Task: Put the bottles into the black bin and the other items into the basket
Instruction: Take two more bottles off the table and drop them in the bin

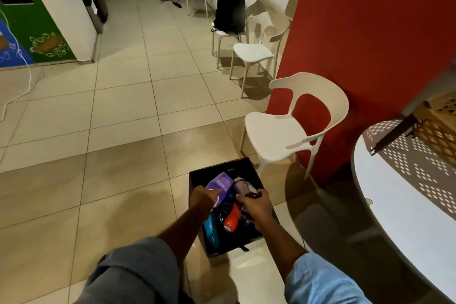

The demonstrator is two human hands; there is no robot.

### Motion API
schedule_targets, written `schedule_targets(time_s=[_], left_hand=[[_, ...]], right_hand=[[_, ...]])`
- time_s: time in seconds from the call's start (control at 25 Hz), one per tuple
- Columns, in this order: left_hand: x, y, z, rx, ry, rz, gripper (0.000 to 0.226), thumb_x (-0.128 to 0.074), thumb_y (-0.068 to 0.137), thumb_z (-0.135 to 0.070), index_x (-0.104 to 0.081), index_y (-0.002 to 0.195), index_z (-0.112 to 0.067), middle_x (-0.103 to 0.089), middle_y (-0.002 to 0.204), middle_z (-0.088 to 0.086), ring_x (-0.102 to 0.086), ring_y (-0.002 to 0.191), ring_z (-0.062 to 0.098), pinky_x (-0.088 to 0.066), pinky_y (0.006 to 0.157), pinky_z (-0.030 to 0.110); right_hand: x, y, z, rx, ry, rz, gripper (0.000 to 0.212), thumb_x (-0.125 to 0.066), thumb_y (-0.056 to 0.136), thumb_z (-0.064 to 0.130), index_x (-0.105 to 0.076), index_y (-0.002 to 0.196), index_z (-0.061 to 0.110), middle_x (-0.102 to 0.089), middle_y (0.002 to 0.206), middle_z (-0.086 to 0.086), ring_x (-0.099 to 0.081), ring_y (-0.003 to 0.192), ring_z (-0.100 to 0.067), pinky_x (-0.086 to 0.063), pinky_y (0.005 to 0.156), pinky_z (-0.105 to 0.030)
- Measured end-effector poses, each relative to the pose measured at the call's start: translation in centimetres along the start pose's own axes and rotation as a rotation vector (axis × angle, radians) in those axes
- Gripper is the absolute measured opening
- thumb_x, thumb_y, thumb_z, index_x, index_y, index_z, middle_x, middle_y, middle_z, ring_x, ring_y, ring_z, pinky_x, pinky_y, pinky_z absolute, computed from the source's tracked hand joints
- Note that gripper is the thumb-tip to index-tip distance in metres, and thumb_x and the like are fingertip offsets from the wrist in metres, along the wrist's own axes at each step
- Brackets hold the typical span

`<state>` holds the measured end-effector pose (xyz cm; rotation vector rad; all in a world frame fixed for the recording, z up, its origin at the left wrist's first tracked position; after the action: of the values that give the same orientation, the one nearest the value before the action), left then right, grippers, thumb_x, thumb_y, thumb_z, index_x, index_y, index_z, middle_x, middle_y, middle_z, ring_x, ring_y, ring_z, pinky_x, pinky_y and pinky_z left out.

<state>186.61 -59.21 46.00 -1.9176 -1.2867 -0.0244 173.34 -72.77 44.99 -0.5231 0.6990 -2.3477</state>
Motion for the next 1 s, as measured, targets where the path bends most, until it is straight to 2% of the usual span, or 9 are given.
schedule_targets(time_s=[0.08, 0.24, 0.28, 0.36, 0.48, 0.6, 0.68, 0.88, 1.0], left_hand=[[0.0, 2.4, -1.6, -0.039, 0.167, 0.058, 0.054, -0.073, 0.082, -0.034, -0.058, 0.120, 0.000, -0.063, 0.100, 0.013, -0.058, 0.079, 0.020, -0.046, 0.060, 0.027], [-0.2, 6.9, -3.6, -0.140, 0.354, 0.229, 0.053, -0.075, 0.078, -0.033, -0.058, 0.118, -0.003, -0.060, 0.095, 0.006, -0.060, 0.073, 0.014, -0.044, 0.043, 0.019], [-0.4, 8.0, -4.1, -0.186, 0.419, 0.293, 0.051, -0.075, 0.079, -0.034, -0.059, 0.117, -0.004, -0.062, 0.097, 0.007, -0.062, 0.076, 0.017, -0.046, 0.046, 0.020], [-0.9, 9.4, -5.1, -0.341, 0.602, 0.440, 0.044, -0.072, 0.083, -0.032, -0.063, 0.118, -0.007, -0.067, 0.108, 0.012, -0.066, 0.092, 0.024, -0.050, 0.066, 0.024], [-1.3, 11.2, -6.3, -0.529, 0.845, 0.537, 0.034, -0.062, 0.090, -0.020, -0.063, 0.119, -0.003, -0.063, 0.124, 0.014, -0.059, 0.114, 0.029, -0.045, 0.090, 0.029], [-2.0, 11.7, -5.5, -0.617, 1.025, 0.643, 0.031, -0.051, 0.096, -0.020, -0.064, 0.110, 0.004, -0.062, 0.123, 0.018, -0.056, 0.115, 0.030, -0.041, 0.093, 0.033], [-2.7, 10.8, -4.2, -0.648, 1.106, 0.717, 0.031, -0.050, 0.097, -0.018, -0.064, 0.111, 0.005, -0.061, 0.124, 0.019, -0.057, 0.117, 0.030, -0.041, 0.095, 0.034], [-6.1, 5.2, -2.5, -0.746, 1.102, 0.870, 0.035, -0.055, 0.095, -0.023, -0.059, 0.121, 0.000, -0.063, 0.123, 0.016, -0.058, 0.116, 0.032, -0.045, 0.096, 0.036], [-7.8, 0.8, -1.6, -0.880, 1.046, 0.885, 0.043, -0.053, 0.097, -0.025, -0.051, 0.134, -0.003, -0.054, 0.135, 0.018, -0.049, 0.126, 0.033, -0.041, 0.105, 0.040]], right_hand=[[-1.0, 1.8, 0.7, -0.009, -0.036, -0.007, 0.083, -0.085, 0.069, 0.024, -0.039, 0.138, 0.016, -0.057, 0.124, -0.012, -0.063, 0.104, -0.028, -0.056, 0.089, -0.048], [-3.3, 4.0, 1.6, -0.067, -0.089, -0.057, 0.085, -0.085, 0.070, 0.023, -0.039, 0.140, 0.014, -0.055, 0.127, -0.012, -0.062, 0.103, -0.026, -0.058, 0.081, -0.041], [-3.9, 4.3, 1.7, -0.078, -0.074, -0.051, 0.088, -0.085, 0.070, 0.022, -0.036, 0.143, 0.014, -0.054, 0.131, -0.012, -0.061, 0.105, -0.025, -0.058, 0.083, -0.039], [-4.8, 4.5, 1.9, -0.061, -0.143, -0.023, 0.098, -0.085, 0.070, 0.021, -0.028, 0.149, 0.015, -0.043, 0.144, -0.015, -0.054, 0.120, -0.029, -0.051, 0.097, -0.039], [-5.5, 4.7, 1.5, -0.064, -0.497, -0.073, 0.094, -0.080, 0.075, 0.028, -0.025, 0.152, 0.020, -0.021, 0.155, -0.017, -0.032, 0.140, -0.037, -0.035, 0.111, -0.045], [-6.5, 3.5, 0.4, -0.124, -0.556, -0.077, 0.062, -0.070, 0.085, 0.025, -0.044, 0.138, 0.010, -0.050, 0.138, -0.013, -0.049, 0.128, -0.029, -0.038, 0.103, -0.029], [-6.7, 2.0, -0.8, -0.161, -0.575, -0.067, 0.048, -0.066, 0.088, 0.025, -0.052, 0.131, 0.009, -0.058, 0.130, -0.010, -0.055, 0.122, -0.025, -0.039, 0.096, -0.024], [-5.2, -2.7, -3.8, -0.183, -0.583, -0.178, 0.040, -0.063, 0.089, 0.026, -0.056, 0.125, 0.009, -0.061, 0.128, -0.010, -0.055, 0.121, -0.027, -0.040, 0.095, -0.028], [-3.6, -6.1, -5.3, -0.168, -0.546, -0.331, 0.050, -0.061, 0.091, 0.029, -0.048, 0.136, 0.008, -0.053, 0.136, -0.012, -0.049, 0.127, -0.029, -0.041, 0.102, -0.033]])
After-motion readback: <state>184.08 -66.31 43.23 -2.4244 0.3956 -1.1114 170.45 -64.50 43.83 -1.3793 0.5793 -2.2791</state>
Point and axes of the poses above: each hand's wrist, its own y-axis towards the middle knuckle, its own x-axis out of the back of the hand, z = x × y, the point moved 5 cm from there along y, towards the middle knuckle
